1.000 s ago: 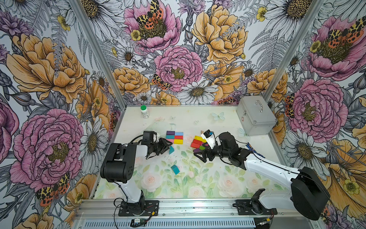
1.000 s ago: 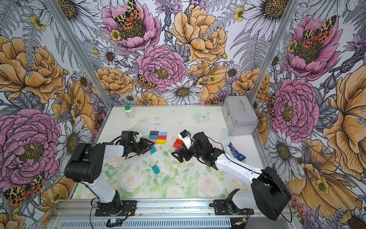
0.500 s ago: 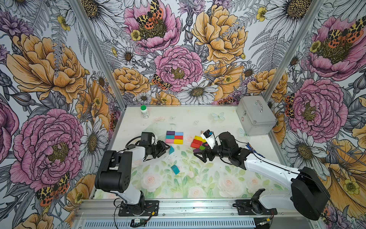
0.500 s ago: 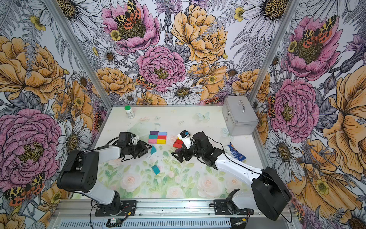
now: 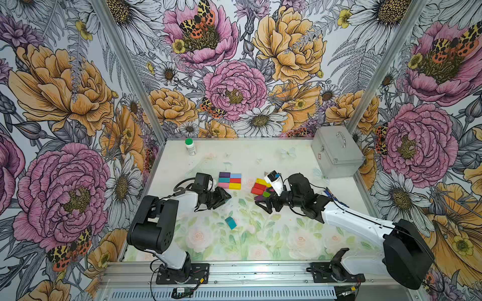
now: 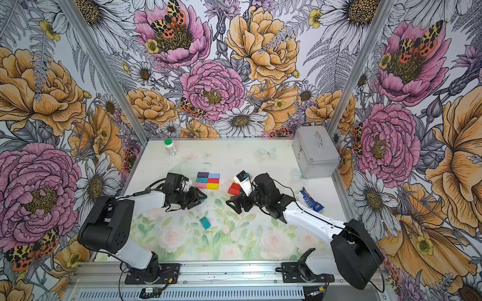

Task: Assemble a piece of candy with building blocks
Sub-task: Place the building block at the center of the board.

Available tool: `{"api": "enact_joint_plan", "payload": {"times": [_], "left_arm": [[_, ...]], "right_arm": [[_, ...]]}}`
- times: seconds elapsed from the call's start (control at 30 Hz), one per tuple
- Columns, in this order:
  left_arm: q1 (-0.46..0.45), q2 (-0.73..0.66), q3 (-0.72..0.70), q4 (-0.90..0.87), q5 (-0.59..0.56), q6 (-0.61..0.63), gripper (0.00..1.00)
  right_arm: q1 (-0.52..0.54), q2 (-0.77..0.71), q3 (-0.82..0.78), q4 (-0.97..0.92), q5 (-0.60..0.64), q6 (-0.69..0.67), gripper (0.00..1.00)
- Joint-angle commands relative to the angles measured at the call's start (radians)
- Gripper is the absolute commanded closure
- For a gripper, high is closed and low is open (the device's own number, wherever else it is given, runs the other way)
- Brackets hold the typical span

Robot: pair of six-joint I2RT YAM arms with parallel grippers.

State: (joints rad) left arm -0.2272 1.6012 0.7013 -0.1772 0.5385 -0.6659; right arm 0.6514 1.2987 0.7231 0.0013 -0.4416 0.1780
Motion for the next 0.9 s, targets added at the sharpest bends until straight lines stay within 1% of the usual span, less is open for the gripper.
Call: {"api": "enact_joint_plan", "payload": {"times": [0.0, 0.1, 0.4, 0.47, 0.53, 0.6, 0.77, 0.87], "left_arm": [[-0.035, 0.025, 0.025, 0.004, -0.025, -0.016, 0.50], [-0.055, 0.038, 0.035, 0.019, -0.032, -0.028, 0.50], [-0.066, 0.095, 0.095, 0.020, -0.051, -0.006, 0.49], [-0.078, 0.080, 0.102, 0.002, -0.051, 0.001, 0.46], [-0.103, 0.035, 0.115, -0.060, -0.075, 0.026, 0.40], [-0.139, -0.027, 0.127, -0.151, -0.136, 0.057, 0.31], [-0.205, -0.137, 0.155, -0.330, -0.328, 0.090, 0.17], [-0.242, -0.156, 0.173, -0.373, -0.470, 0.078, 0.16]], "right_arm": [[0.007, 0.013, 0.030, -0.004, -0.004, -0.018, 0.03], [0.007, 0.022, 0.035, -0.001, -0.008, -0.020, 0.03], [0.007, 0.017, 0.032, -0.001, -0.009, -0.020, 0.03], [0.007, 0.016, 0.032, -0.001, -0.009, -0.018, 0.03], [0.007, 0.014, 0.031, -0.001, -0.006, -0.018, 0.03], [0.007, 0.017, 0.030, -0.003, -0.005, -0.020, 0.03], [0.010, 0.048, 0.042, -0.001, -0.017, -0.021, 0.03], [0.016, 0.064, 0.051, 0.012, -0.017, -0.026, 0.02]]}}
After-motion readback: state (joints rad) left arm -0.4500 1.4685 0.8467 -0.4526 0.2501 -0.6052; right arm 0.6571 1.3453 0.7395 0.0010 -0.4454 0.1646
